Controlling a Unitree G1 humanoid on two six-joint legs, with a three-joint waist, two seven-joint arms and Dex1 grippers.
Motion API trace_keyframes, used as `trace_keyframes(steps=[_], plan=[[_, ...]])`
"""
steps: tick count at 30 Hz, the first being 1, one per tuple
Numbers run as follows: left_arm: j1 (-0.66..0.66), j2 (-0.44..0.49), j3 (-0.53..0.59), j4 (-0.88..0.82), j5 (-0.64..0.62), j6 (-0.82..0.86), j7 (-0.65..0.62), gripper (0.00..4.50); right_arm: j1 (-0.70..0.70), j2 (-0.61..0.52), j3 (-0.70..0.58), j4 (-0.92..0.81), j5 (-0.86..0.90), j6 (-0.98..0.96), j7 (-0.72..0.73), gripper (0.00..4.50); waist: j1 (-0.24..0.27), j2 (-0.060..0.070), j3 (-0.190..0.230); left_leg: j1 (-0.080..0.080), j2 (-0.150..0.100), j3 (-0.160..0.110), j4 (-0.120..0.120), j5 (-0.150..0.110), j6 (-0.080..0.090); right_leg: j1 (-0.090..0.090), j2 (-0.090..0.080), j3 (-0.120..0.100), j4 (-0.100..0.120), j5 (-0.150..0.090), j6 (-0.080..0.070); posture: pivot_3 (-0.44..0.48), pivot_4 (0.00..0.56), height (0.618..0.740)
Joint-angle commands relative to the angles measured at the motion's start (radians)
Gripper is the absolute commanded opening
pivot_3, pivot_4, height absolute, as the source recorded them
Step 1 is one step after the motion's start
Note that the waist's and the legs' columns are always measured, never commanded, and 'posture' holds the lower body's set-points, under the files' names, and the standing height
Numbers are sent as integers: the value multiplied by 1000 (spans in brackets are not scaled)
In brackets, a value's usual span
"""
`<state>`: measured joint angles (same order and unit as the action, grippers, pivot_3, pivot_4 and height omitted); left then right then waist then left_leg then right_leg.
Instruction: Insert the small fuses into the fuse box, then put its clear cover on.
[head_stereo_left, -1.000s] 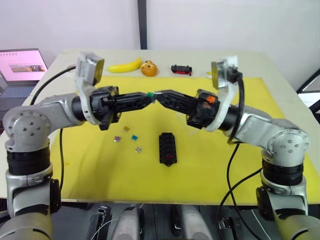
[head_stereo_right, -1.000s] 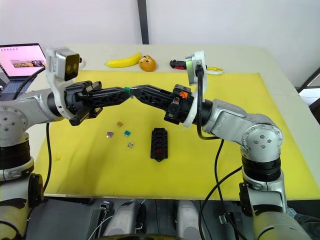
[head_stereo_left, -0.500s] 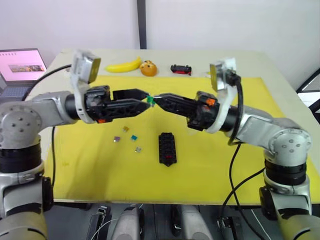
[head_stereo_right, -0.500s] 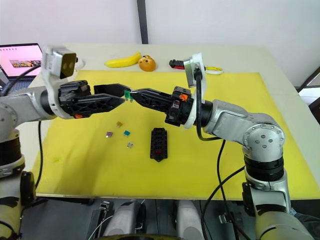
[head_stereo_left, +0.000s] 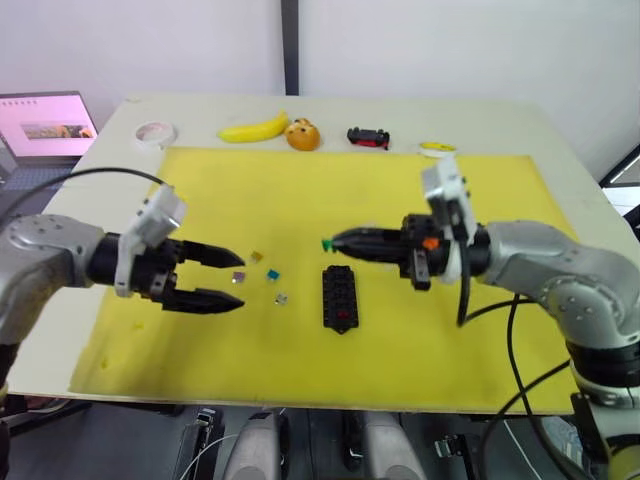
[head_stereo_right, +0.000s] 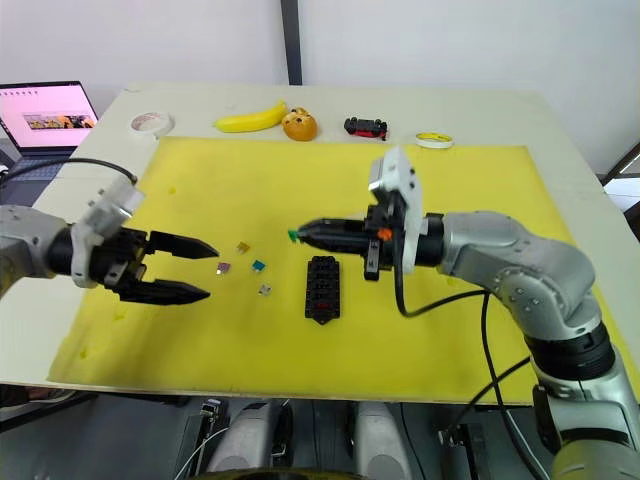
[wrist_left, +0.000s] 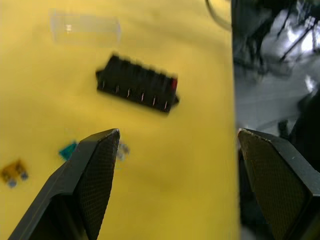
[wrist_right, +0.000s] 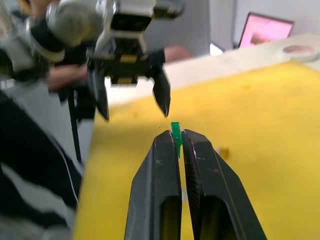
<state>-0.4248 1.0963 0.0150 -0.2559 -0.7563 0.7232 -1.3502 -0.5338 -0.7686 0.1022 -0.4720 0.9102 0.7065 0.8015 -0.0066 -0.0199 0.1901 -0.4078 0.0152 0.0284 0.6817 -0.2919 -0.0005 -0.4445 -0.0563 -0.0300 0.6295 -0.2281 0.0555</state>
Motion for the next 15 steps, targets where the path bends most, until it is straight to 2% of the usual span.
trace_keyframes(steps=[1,8,15], plan=[[1,-19,0,-41,34,-56,-14,3955,52,3,28,-12,-155,-152,91,187,0,0,0,0,0,0,0,0,0,0,0,0,0,1,1,0,150,737],[23,-70,-38,-79,91,-114,-12,3955,155,59,52,61,-318,-341,184,187,-3,0,0,1,0,0,1,0,1,1,0,0,1,2,3,0,150,737],[45,-144,-32,-121,96,-132,32,3955,235,96,33,152,-388,-472,253,187,-2,0,0,1,1,-1,1,0,1,1,2,0,1,2,4,0,150,737]])
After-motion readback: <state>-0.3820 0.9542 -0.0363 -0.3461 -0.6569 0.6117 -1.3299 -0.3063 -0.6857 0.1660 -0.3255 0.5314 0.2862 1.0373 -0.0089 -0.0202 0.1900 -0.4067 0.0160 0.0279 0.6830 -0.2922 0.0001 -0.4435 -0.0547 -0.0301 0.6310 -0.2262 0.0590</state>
